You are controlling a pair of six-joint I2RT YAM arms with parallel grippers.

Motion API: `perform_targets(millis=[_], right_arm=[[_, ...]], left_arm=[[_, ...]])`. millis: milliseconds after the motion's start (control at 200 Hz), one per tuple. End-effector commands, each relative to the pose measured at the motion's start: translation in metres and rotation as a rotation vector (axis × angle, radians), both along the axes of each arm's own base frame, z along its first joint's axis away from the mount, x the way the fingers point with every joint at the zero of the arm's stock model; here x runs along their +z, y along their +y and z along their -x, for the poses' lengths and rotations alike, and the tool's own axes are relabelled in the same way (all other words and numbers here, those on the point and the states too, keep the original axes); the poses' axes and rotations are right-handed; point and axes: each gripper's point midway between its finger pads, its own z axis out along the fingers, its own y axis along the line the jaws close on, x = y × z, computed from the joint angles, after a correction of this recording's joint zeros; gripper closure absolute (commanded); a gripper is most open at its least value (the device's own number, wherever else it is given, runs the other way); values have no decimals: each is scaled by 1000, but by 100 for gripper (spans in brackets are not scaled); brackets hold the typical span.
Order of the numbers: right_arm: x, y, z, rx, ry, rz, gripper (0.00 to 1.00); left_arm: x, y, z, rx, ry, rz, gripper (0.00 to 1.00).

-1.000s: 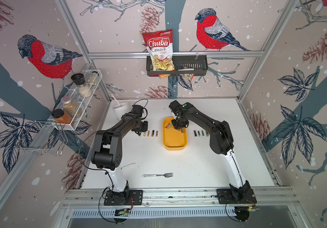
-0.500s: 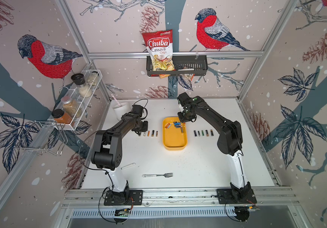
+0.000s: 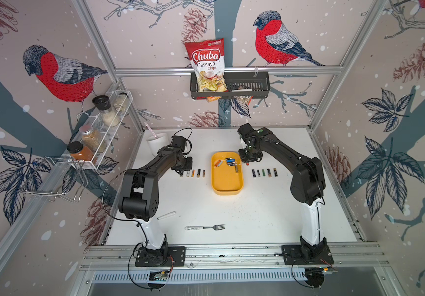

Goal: Take the batteries out of the storage box
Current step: Place the battery at the center of the board.

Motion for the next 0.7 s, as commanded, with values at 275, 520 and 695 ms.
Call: perform_targets(millis=[275, 520, 695], right_arm=[[-32, -8, 4, -46, 42, 0, 79], [-62, -8, 12, -51, 90, 16, 78], [-70, -6, 14, -59, 97, 11, 78]], left_arm=[[2, -4, -3, 1, 2, 15, 68], [2, -6, -4, 2, 2, 14, 68], [1, -6, -4, -2, 8, 11, 68]])
